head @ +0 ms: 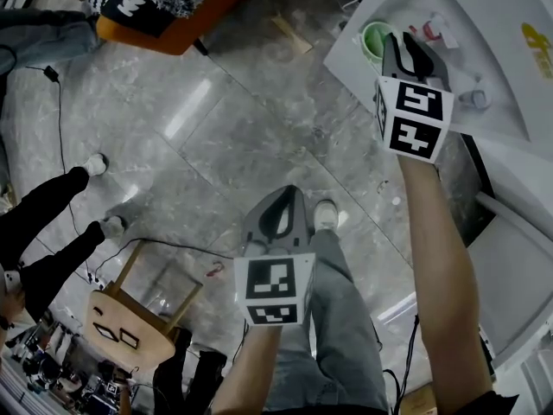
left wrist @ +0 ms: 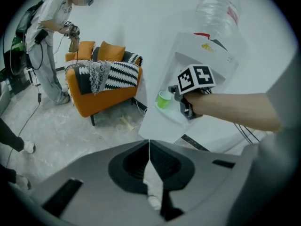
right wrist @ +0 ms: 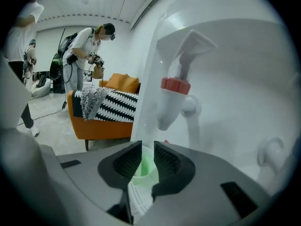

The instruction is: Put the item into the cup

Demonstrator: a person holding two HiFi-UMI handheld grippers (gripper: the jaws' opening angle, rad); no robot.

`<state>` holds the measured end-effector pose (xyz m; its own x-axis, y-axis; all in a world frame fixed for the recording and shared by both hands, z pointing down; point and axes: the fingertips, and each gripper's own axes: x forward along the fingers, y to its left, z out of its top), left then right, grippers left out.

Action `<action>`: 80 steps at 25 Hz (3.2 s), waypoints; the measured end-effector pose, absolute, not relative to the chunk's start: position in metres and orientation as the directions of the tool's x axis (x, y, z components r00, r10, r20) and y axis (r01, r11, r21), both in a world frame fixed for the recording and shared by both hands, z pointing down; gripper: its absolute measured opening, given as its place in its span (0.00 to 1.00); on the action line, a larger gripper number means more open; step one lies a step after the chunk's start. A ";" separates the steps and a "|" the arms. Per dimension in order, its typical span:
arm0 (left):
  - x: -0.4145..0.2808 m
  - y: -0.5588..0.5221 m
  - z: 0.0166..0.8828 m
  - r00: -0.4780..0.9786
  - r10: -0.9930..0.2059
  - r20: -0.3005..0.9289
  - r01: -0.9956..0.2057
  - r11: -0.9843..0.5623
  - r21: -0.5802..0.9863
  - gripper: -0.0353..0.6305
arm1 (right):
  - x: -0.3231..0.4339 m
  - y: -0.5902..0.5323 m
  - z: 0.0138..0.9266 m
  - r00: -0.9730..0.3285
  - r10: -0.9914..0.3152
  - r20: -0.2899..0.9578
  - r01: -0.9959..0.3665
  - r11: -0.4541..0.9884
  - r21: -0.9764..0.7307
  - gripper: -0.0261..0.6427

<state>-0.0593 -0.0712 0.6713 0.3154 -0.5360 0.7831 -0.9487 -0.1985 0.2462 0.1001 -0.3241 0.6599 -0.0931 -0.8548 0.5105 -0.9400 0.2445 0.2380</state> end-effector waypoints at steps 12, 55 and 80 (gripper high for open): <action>-0.053 -0.074 0.637 0.341 -0.580 0.740 -0.940 -0.234 0.250 0.07 | 0.097 -0.288 0.624 -0.116 -0.871 0.477 -0.950 0.237 0.201 0.07; -0.029 -0.029 0.152 0.365 -0.917 0.160 -0.930 -0.351 0.114 0.07 | 0.040 -0.046 0.123 -0.486 -0.873 0.041 -0.872 0.488 0.047 0.05; -0.019 -0.060 0.057 0.335 -0.939 -0.081 -0.941 -0.329 -0.079 0.07 | 0.028 -0.060 0.064 -0.519 -0.847 -0.115 -0.855 0.514 0.077 0.05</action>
<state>-0.0189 -0.0595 0.0567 0.3352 -0.9386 -0.0815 -0.9409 -0.3291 -0.0795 0.0279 -0.0601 0.0638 -0.5193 -0.8469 -0.1145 -0.8545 0.5136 0.0774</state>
